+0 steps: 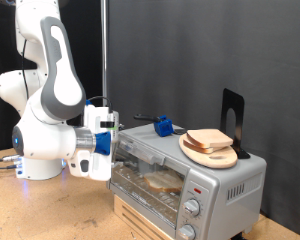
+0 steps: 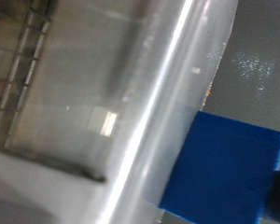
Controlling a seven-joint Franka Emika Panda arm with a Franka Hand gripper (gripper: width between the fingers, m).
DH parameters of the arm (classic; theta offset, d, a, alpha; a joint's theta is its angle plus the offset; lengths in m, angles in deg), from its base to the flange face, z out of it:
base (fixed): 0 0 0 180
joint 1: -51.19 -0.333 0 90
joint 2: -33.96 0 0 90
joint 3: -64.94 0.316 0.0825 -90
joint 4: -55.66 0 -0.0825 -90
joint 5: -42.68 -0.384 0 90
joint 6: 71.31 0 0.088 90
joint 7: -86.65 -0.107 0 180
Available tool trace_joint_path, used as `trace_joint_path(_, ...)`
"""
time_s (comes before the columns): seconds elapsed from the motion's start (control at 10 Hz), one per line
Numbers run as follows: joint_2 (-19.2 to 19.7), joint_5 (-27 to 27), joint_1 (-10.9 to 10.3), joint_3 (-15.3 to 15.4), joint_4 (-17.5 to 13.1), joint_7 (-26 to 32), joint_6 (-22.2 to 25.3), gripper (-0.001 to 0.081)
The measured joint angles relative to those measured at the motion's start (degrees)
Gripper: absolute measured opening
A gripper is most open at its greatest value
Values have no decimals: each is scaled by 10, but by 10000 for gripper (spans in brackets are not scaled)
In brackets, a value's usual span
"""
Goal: Make a piece of toast with the oven
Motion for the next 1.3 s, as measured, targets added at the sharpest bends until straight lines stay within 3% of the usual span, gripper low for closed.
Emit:
trace_joint_path(0.3,-26,11,23,-25,11,0,50,803)
trace_joint_path(0.7,-62,54,68,-68,19,-1,51,803)
trace_joint_path(0.8,-61,54,68,-66,19,-1,51,803)
trace_joint_path(0.9,-55,54,68,-67,13,-4,70,803)
trace_joint_path(1.1,-26,29,72,-77,-33,-36,104,803)
trace_joint_path(1.3,-3,-50,72,-77,-65,-69,71,803)
